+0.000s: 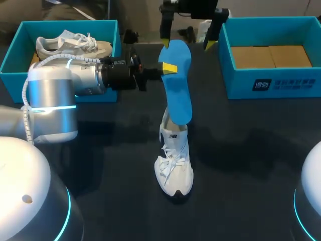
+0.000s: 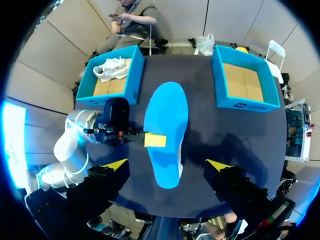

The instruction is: Take the shoe out of the shoebox, open the shoe tongue, remove and reinsert the insole, then place the shoe into the shoebox

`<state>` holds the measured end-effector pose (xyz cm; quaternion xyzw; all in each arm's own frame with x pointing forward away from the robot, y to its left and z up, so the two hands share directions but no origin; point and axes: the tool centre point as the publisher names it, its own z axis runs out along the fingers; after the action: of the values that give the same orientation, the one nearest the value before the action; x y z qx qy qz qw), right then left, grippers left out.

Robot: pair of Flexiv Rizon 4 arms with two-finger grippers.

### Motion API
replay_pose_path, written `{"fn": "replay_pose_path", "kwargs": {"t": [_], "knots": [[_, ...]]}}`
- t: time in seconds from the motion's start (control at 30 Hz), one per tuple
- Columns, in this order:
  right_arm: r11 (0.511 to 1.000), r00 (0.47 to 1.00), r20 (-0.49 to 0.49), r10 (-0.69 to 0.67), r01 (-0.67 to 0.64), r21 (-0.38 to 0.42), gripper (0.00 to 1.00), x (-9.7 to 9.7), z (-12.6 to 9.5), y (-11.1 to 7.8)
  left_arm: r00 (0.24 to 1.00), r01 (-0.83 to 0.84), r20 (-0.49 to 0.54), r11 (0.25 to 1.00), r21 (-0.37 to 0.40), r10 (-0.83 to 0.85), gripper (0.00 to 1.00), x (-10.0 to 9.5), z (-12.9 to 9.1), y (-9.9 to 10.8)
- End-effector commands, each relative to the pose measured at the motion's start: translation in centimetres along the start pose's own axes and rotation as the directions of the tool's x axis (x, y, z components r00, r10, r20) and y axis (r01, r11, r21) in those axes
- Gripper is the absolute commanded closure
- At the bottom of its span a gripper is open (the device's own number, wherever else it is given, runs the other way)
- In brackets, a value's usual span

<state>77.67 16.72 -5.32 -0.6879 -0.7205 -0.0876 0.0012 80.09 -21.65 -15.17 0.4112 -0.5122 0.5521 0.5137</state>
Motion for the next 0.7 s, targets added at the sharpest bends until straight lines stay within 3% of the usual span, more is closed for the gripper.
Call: {"fn": "replay_pose_path", "kwargs": {"t": [0.03,0.2,0.47,0.7], "knots": [[1.0,1.0,0.001,0.001,-0.001,0.002,0.0,0.1,0.0,0.1,1.0,-0.001,-0.001,1.0,0.002,0.001,1.0,0.0,0.1,0.0],[1.0,1.0,0.001,0.001,-0.001,0.002,0.0,0.1,0.0,0.1,1.0,-0.001,-0.001,1.0,0.002,0.001,1.0,0.0,0.1,0.0],[0.998,0.99,-0.139,0.01,-0.017,-0.052,0.0,-1.6,-0.2,-0.5,1.0,-0.001,-0.001,1.0,0.002,0.001,1.0,0.0,0.1,0.0],[0.999,0.969,-0.245,0.004,-0.017,-0.048,0.0,-3.1,0.3,-0.5,1.0,-0.001,-0.001,1.0,0.002,0.001,1.0,0.0,0.1,0.0]]}}
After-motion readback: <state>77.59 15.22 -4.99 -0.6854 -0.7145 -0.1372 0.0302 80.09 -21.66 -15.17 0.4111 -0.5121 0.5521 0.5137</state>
